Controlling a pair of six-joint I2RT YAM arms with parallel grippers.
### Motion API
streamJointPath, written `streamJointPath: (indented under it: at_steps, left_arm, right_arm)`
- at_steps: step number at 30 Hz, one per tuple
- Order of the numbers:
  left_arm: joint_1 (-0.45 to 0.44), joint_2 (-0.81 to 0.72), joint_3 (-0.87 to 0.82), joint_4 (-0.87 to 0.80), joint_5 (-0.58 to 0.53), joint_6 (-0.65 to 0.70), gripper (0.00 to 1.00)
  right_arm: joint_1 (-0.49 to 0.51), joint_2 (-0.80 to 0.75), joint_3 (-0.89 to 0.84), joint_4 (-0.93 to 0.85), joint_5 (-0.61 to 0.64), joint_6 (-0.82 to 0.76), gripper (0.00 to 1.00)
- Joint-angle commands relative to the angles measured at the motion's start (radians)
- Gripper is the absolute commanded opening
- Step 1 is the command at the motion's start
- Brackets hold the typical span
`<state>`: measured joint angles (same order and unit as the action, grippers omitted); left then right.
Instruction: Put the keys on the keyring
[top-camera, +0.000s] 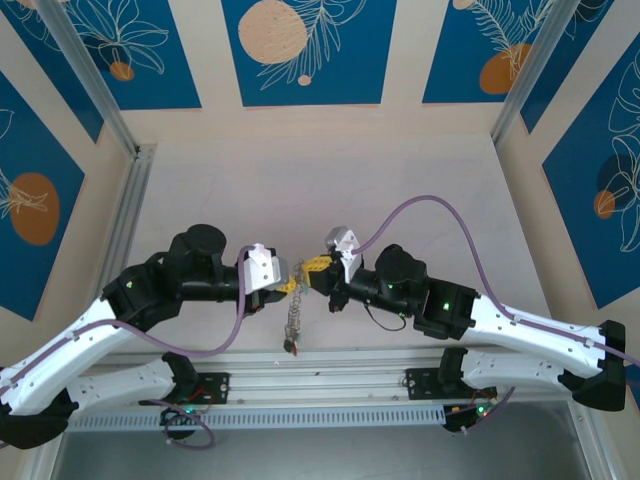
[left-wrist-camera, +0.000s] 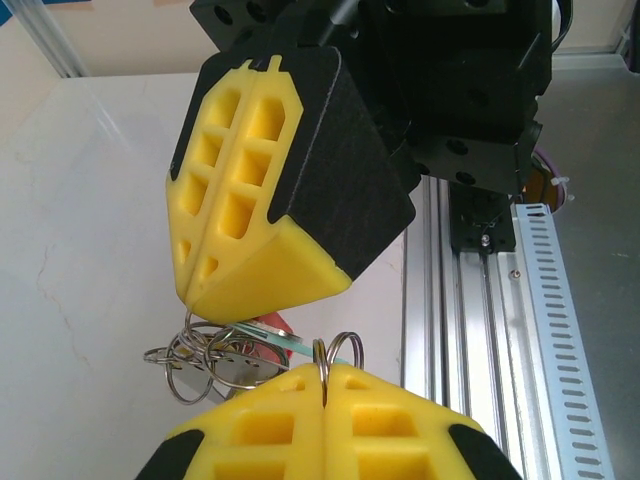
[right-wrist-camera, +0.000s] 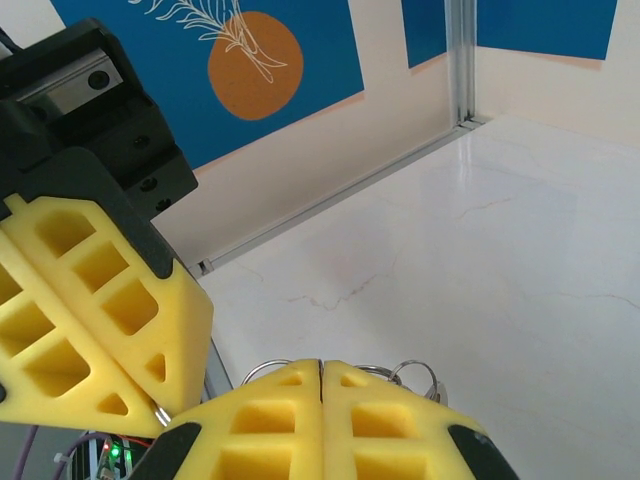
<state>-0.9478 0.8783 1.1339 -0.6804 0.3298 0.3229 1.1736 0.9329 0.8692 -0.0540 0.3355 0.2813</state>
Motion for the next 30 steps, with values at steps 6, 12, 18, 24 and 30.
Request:
streamJointPath:
  at_steps: [6,12,18,24,30]
  left_arm:
    - [-0.011,-0.034,0.007,0.003,-0.013,-0.042,0.00]
    - [-0.011,-0.063,-0.028,-0.002,-0.025,-0.066,0.06]
    - [-0.011,-0.064,-0.037,-0.007,-0.029,-0.083,0.27]
    - [-0.011,-0.077,-0.056,-0.012,-0.049,-0.099,0.44]
    - [-0.005,-0.116,-0.046,0.024,-0.102,-0.118,0.34]
  right_arm:
    - [-0.012,-0.039,-0.002,0.029,0.024,-0.013,0.00]
    - [-0.009,-0.054,0.005,0.046,0.016,-0.056,0.00]
    - [-0.007,-0.055,0.008,0.085,-0.009,-0.090,0.00]
    - [0.003,-0.054,0.013,0.113,-0.033,-0.130,0.00]
    - [0.002,-0.063,0.016,0.128,-0.122,-0.178,0.00]
